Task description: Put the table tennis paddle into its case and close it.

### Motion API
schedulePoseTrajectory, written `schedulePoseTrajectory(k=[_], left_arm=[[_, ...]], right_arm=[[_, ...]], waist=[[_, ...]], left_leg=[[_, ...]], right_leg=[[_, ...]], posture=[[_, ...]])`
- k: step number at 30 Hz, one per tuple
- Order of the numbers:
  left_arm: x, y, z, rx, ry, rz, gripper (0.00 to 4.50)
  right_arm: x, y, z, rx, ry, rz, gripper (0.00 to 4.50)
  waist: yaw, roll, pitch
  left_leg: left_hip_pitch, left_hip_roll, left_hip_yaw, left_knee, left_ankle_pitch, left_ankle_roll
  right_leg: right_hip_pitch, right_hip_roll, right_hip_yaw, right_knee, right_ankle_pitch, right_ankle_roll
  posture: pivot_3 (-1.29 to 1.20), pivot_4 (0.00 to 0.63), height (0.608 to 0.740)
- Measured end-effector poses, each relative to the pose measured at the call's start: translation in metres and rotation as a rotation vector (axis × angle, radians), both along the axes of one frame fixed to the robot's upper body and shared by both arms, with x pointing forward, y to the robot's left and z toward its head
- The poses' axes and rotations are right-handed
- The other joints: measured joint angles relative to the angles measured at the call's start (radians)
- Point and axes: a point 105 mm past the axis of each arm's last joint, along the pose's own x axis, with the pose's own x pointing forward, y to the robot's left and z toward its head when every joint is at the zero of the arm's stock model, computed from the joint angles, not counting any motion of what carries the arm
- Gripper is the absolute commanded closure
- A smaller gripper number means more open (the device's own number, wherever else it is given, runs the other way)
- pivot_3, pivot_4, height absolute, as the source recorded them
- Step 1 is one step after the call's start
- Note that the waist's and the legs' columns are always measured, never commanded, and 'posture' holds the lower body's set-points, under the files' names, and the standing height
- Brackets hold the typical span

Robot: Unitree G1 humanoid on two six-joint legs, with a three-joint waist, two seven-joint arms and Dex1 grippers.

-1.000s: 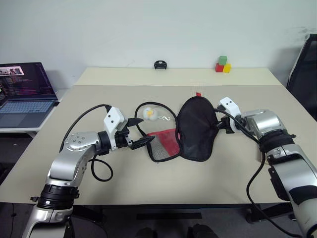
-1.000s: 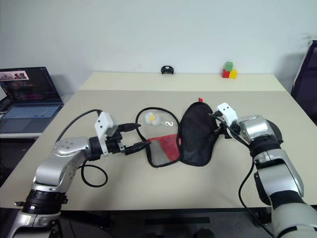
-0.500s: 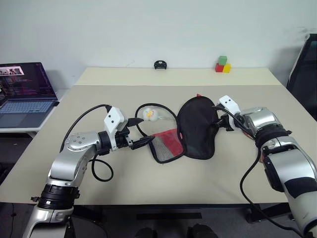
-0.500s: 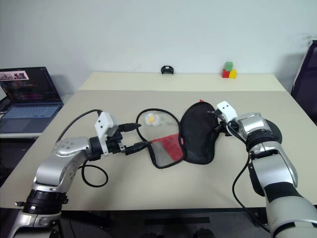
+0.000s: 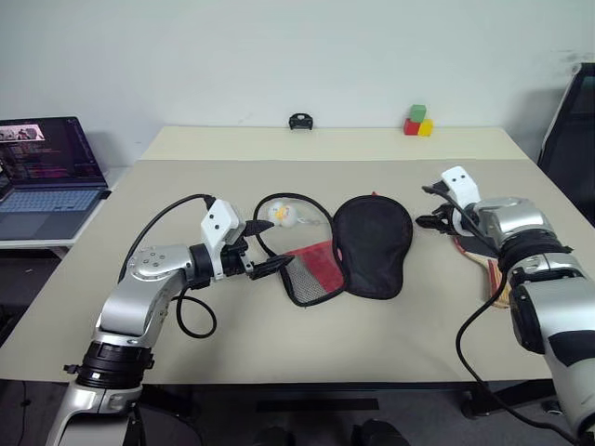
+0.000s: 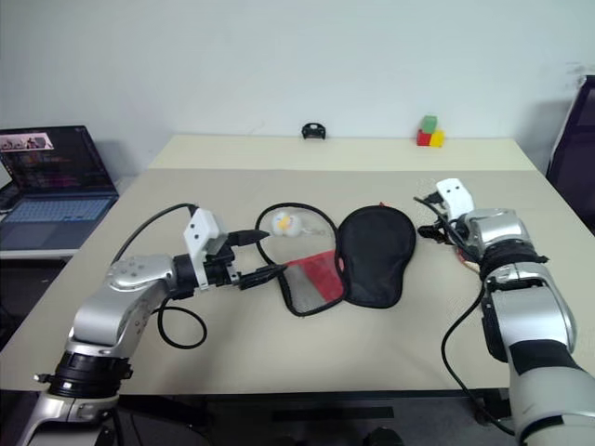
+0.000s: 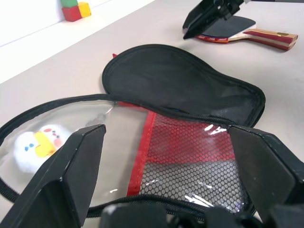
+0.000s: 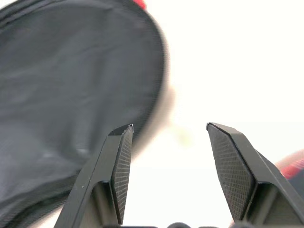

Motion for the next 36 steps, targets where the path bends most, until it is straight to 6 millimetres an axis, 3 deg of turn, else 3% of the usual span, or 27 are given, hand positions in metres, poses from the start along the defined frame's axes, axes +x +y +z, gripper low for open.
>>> schedulePoseTrajectory(k=[1, 4, 6, 8, 14, 20, 28, 36], left_arm=[[0.000, 0.000, 0.000, 0.000, -0.001, -0.001, 0.00], [0.000, -0.001, 0.001, 0.000, -0.004, -0.003, 0.00], [0.000, -0.001, 0.001, 0.000, -0.003, -0.003, 0.00], [0.000, -0.001, 0.001, 0.000, -0.003, -0.003, 0.00], [0.001, 0.000, 0.001, 0.000, -0.002, -0.005, 0.00], [0.001, 0.000, -0.001, -0.001, 0.013, -0.017, 0.00], [0.004, -0.004, 0.002, 0.011, -0.002, -0.048, 0.00], [0.004, -0.003, -0.001, 0.021, 0.002, -0.053, 0.00]], right_arm=[[0.000, 0.000, 0.001, 0.017, -0.003, -0.003, 1.78], [-0.002, 0.003, 0.002, 0.065, -0.005, 0.012, 1.21], [-0.006, 0.008, 0.000, 0.083, -0.001, 0.045, 0.46], [-0.013, 0.013, -0.005, 0.105, 0.008, 0.060, 0.03], [-0.061, 0.027, -0.032, 0.181, 0.062, 0.101, 0.03], [-0.095, 0.039, -0.030, 0.243, 0.027, 0.067, 0.03], [-0.113, 0.063, -0.045, 0.271, 0.038, 0.058, 0.03], [-0.119, 0.070, -0.061, 0.090, 0.027, 0.136, 0.03]], waist=[[-0.002, 0.000, 0.000], [-0.002, 0.000, 0.000], [-0.001, 0.000, 0.000], [0.001, 0.000, 0.000], [0.006, 0.000, 0.000], [0.002, 0.000, 0.000], [0.004, 0.000, 0.000], [0.003, 0.000, 0.000]], left_leg=[[0.000, 0.000, 0.000, 0.000, 0.000, 0.000], [0.000, 0.000, 0.000, 0.000, 0.000, 0.000], [0.000, 0.000, 0.000, 0.000, 0.000, 0.000], [-0.001, 0.000, 0.000, 0.000, 0.000, 0.000], [-0.002, 0.000, -0.002, 0.001, 0.000, 0.000], [0.000, 0.000, -0.002, 0.001, 0.000, 0.000], [0.000, 0.000, -0.002, 0.001, 0.000, 0.000], [0.000, 0.000, -0.002, 0.001, 0.000, 0.000]], right_leg=[[0.000, 0.000, 0.000, 0.000, 0.000, 0.000], [0.000, 0.000, 0.000, 0.000, 0.000, 0.000], [0.000, 0.000, 0.000, 0.000, 0.000, 0.000], [0.000, 0.000, 0.000, 0.000, 0.000, 0.000], [0.000, -0.001, -0.001, 0.000, 0.000, 0.000], [0.001, 0.000, -0.001, 0.001, 0.000, 0.000], [0.001, 0.000, -0.001, 0.001, 0.000, 0.000], [0.001, 0.000, -0.001, 0.001, 0.000, 0.000]], posture=[[0.00, 0.150, 0.740], [0.00, 0.150, 0.740], [0.00, 0.150, 0.740], [0.00, 0.150, 0.740], [0.00, 0.150, 0.740], [0.00, 0.150, 0.740], [0.00, 0.150, 0.740], [0.00, 0.150, 0.740]])
